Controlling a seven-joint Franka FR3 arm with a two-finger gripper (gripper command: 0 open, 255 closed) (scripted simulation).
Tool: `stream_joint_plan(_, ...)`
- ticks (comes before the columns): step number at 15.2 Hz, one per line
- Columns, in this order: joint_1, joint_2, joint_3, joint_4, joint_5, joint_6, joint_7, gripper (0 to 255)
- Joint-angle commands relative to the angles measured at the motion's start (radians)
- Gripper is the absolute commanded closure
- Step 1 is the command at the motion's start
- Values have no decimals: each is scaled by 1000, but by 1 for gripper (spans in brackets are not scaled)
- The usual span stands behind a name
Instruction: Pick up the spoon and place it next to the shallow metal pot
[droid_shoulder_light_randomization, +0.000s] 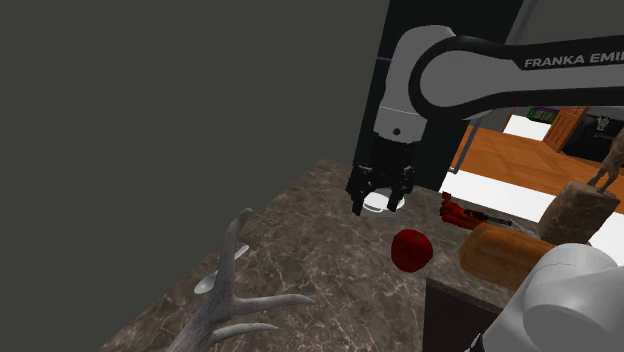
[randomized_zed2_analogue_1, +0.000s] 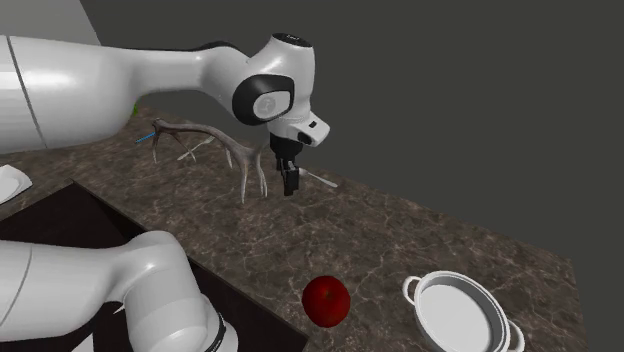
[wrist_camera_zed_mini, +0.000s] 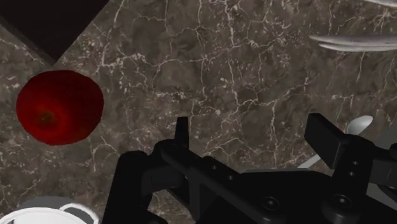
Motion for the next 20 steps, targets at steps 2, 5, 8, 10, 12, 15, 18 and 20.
stream_joint_plan(2,-1,69,66,-10,48,101,106,0)
stream_joint_plan(5,-9,159,128,1,79,202,205,0)
stream_joint_plan(8,-22,262,188,26,94,303,306,0)
stream_joint_plan(10,-33,338,226,50,92,369,377,0)
stream_joint_plan(12,-46,417,261,80,78,432,452,0)
stream_joint_plan(15,-64,545,306,135,32,522,576,0)
stream_joint_plan(18,-71,679,333,201,-46,600,713,0)
stream_joint_plan(20,-64,769,333,252,-110,643,809,0)
